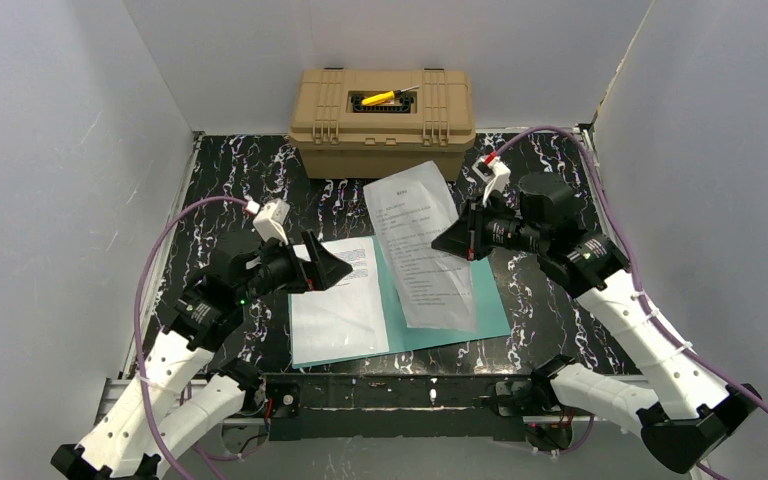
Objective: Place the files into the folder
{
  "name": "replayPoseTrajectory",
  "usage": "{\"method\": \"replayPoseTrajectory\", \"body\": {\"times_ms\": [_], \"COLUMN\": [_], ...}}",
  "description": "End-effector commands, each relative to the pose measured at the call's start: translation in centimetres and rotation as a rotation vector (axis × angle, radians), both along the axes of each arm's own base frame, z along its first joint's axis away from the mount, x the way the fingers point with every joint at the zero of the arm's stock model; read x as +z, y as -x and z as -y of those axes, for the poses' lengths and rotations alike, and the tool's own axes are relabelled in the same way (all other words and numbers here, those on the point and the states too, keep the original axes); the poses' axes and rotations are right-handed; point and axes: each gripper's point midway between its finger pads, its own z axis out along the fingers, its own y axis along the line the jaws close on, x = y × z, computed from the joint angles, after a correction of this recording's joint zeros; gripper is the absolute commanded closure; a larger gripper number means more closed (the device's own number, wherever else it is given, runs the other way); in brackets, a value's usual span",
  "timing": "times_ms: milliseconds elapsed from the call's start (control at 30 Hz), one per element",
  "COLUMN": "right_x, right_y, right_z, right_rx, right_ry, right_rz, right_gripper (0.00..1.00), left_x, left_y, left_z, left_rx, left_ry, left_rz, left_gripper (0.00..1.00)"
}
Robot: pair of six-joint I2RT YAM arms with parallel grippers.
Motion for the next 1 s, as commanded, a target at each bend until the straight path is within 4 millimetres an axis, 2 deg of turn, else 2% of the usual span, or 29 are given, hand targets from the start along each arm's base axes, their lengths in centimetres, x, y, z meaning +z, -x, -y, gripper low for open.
{"method": "replayPoseTrajectory", "body": {"times_ms": [0, 133, 333, 533, 967], "right_x": [-2.3, -4.8, -7.8, -11.1, -15.2], "right_y": [0.1, -0.7, -2.8, -4.4, -6.5], "right_z": [1.7, 2.6, 4.6, 5.5, 5.6], "right_rx": [-0.023, -0.044, -0.079, -0.103, -0.125], "right_ry": [0.146, 0.202, 0.178, 0.092, 0.027], "right_rz": [-0.044, -0.144, -0.269, -0.396, -0.510], "right_gripper": [0.99, 0.99, 0.99, 0.99, 0.99], "left_x": [-4.1, -6.1, -8.4, -9.2, -10.1], "left_y": [-0.2, -0.1, 0.4, 0.5, 0.8], "left_z": [-1.2, -1.0, -0.4, -0.2, -0.1], "left_rx": [0.057, 0.047, 0.017, 0.002, -0.021], "left_ry": [-0.094, -0.115, -0.110, -0.110, -0.117], "left_rz": [-0.100, -0.158, -0.216, -0.225, -0.223], "left_gripper": [0.02, 0.02, 0.02, 0.02, 0.02]}}
